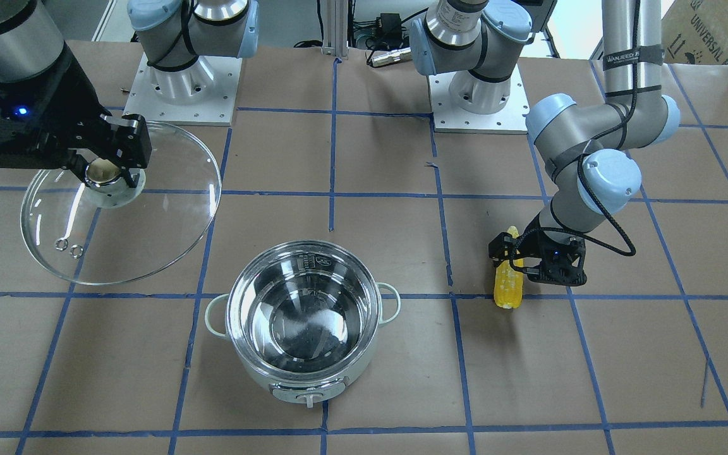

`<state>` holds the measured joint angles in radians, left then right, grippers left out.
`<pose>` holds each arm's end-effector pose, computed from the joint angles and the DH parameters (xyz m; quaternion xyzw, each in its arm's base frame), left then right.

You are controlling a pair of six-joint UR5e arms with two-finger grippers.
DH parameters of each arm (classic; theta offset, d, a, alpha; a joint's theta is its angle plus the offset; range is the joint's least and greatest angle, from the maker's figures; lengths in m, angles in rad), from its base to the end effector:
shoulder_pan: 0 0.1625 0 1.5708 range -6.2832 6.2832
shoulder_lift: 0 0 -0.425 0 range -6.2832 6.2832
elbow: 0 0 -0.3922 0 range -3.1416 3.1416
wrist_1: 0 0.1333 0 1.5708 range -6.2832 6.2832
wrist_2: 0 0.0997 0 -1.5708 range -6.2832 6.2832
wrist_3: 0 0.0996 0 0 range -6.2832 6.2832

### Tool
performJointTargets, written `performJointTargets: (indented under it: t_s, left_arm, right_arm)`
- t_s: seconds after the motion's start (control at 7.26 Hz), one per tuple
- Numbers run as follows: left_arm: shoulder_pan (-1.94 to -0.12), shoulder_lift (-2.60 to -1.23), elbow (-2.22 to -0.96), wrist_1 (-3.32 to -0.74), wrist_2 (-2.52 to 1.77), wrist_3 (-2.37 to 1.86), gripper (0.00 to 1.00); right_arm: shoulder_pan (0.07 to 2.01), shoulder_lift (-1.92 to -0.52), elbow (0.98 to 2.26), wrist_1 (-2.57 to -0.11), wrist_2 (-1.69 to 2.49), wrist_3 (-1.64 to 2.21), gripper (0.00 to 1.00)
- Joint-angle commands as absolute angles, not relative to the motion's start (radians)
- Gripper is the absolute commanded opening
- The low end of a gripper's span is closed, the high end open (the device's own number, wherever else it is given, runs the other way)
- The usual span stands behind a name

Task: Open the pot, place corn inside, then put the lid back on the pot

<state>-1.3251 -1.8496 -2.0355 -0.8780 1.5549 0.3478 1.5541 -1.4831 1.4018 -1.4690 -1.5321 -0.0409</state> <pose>-0.0092 -0.5180 0.2011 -0.0508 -0.9984 -0.0219 0.0150 0.1284 -0.5280 0.5162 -0.0119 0.9997 0.0097 0.0196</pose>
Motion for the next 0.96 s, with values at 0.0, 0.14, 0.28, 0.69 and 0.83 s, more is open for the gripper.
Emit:
performJointTargets:
  t_s: [0.0, 0.14, 0.28, 0.69, 0.83]
  left_arm:
    - [-1.325, -1.855, -2.037, -0.861, 1.533, 0.351, 0.98]
    - [-1.325, -1.859, -2.037, -0.861, 1.532, 0.351, 0.95]
    - [-1.325, -1.861, -2.037, -0.839, 1.532, 0.353, 0.83]
    - [-1.33, -1.862, -2.045, -0.828, 1.532, 0.344, 0.42]
    - [-1.328, -1.862, -2.042, -0.827, 1.532, 0.341, 0.36]
  right_arm:
    - [1.555, -1.522, 1.478, -1.5, -1.499, -0.048, 0.25]
    - [1.554, -1.543, 1.494, -1.5, -1.497, -0.049, 0.25]
    - [1.554, -1.549, 1.494, -1.5, -1.497, -0.048, 0.25]
    - [1.555, -1.554, 1.497, -1.5, -1.496, -0.048, 0.25]
    - [1.555, -1.554, 1.497, -1.5, -1.496, -0.048, 0.25]
